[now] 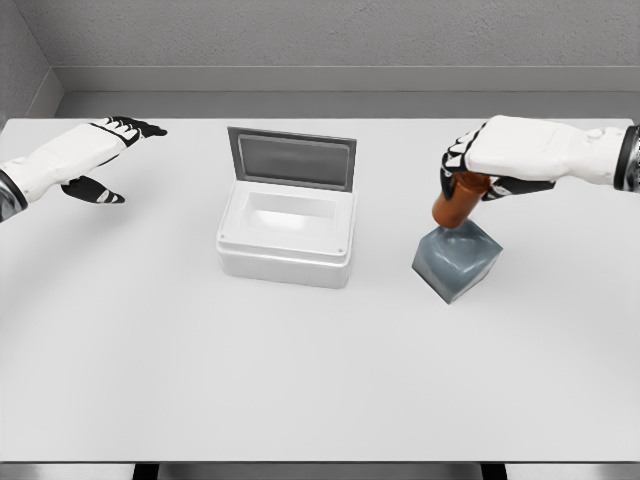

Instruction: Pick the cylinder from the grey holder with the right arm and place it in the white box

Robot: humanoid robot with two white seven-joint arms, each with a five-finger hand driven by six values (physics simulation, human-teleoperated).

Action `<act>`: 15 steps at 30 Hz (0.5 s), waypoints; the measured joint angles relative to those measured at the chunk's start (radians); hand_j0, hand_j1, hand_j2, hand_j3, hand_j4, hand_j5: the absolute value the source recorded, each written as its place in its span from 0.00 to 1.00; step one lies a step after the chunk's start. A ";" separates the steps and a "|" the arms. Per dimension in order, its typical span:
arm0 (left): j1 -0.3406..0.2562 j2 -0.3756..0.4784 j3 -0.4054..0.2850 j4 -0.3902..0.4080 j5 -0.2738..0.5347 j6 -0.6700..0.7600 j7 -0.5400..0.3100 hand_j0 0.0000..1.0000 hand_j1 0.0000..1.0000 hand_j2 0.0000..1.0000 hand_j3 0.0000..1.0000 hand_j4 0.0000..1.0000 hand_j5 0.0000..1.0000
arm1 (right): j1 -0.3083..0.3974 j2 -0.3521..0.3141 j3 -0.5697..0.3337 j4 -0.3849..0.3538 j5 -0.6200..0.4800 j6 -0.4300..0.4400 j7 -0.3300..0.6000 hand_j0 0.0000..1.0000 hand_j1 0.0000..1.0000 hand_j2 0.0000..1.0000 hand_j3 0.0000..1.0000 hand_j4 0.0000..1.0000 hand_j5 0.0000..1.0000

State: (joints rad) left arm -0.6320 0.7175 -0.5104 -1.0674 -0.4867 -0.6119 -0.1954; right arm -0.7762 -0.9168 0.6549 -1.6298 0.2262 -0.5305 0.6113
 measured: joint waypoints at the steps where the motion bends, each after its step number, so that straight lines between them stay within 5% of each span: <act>1: 0.000 0.000 0.000 0.000 0.000 0.000 0.000 1.00 1.00 1.00 1.00 1.00 1.00 | -0.003 0.004 0.000 0.000 0.000 0.000 0.000 0.43 0.43 0.43 0.43 0.43 0.43; 15: 0.000 0.001 0.002 0.000 0.000 0.000 -0.002 1.00 1.00 1.00 1.00 1.00 1.00 | -0.029 0.079 -0.001 -0.001 0.001 0.000 0.000 0.43 0.43 0.43 0.43 0.43 0.43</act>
State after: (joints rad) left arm -0.6320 0.7185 -0.5088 -1.0674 -0.4867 -0.6119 -0.1969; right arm -0.8054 -0.8375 0.6541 -1.6304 0.2269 -0.5304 0.6116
